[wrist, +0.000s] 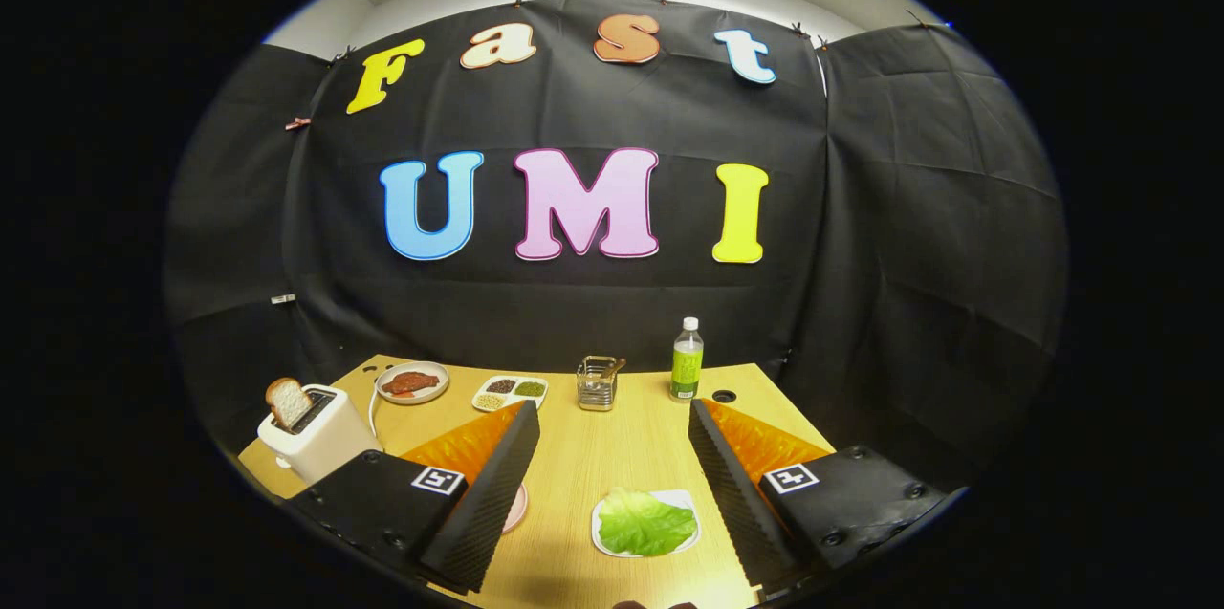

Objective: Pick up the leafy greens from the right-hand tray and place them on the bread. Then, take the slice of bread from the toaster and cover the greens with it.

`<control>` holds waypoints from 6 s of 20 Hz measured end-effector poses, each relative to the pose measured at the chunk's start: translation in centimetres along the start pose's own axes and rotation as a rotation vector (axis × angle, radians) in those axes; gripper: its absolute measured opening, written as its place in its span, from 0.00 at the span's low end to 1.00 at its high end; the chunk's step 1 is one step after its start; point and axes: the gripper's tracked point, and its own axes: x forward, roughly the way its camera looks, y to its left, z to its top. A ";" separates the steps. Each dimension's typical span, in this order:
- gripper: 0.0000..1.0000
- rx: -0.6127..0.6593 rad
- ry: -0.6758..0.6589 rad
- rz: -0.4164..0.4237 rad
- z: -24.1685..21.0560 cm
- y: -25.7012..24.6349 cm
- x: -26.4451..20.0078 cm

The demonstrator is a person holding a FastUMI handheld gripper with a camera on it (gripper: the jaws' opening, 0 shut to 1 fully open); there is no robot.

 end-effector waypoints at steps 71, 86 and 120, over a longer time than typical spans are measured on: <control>0.05 -0.084 0.659 0.253 -18.7 0.3 8.3; 0.05 -0.271 0.597 0.506 -16.4 17.6 7.2; 0.99 -0.275 0.508 0.610 -13.1 31.6 7.9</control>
